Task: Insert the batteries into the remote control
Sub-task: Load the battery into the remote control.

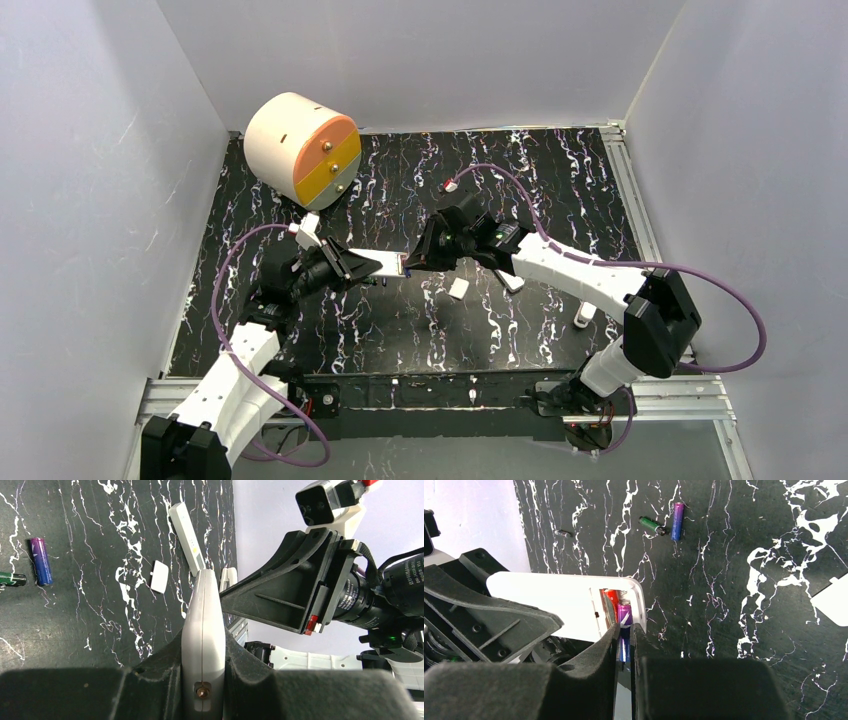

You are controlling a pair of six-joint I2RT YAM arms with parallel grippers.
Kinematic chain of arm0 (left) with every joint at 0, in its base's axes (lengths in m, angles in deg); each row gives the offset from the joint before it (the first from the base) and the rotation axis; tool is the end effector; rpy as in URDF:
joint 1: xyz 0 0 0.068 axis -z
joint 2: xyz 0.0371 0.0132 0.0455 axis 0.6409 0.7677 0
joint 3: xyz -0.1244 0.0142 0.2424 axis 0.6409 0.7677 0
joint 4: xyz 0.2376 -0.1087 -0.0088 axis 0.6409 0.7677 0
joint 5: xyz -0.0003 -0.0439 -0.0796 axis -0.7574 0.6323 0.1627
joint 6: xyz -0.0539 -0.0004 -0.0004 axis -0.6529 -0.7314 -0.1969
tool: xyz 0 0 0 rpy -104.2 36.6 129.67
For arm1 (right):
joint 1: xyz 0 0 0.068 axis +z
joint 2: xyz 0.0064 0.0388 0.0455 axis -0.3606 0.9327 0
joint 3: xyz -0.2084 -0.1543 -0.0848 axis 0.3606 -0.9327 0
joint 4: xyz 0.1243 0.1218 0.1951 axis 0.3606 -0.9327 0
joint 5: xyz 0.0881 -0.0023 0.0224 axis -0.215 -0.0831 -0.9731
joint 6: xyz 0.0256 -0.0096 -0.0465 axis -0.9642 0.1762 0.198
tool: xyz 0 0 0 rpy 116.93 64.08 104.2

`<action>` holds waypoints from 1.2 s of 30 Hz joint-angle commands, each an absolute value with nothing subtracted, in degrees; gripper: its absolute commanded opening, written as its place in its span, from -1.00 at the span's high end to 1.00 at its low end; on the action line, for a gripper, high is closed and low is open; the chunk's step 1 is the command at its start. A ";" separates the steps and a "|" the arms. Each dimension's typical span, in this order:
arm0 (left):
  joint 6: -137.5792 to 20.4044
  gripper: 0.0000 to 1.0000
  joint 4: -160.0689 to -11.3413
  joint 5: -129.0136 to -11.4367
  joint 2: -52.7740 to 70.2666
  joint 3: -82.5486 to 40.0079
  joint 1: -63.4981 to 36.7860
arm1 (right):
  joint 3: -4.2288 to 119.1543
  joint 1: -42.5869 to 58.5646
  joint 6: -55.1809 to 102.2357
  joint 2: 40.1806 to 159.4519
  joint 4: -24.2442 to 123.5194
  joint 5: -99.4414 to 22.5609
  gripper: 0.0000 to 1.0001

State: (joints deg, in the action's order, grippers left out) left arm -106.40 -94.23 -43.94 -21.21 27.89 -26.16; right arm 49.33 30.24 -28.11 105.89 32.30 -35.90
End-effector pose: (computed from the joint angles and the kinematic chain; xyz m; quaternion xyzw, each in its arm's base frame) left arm 0.1752 -0.0634 0.2424 -0.1152 0.7557 -0.5437 0.3465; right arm 0.2125 0.2711 0.2846 0.0357 0.8958 0.3840 0.2209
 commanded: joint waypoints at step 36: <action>-122.95 1.00 -96.17 -42.20 -21.51 21.26 -26.07 | 32.03 29.18 -34.39 85.37 62.91 -28.44 -0.90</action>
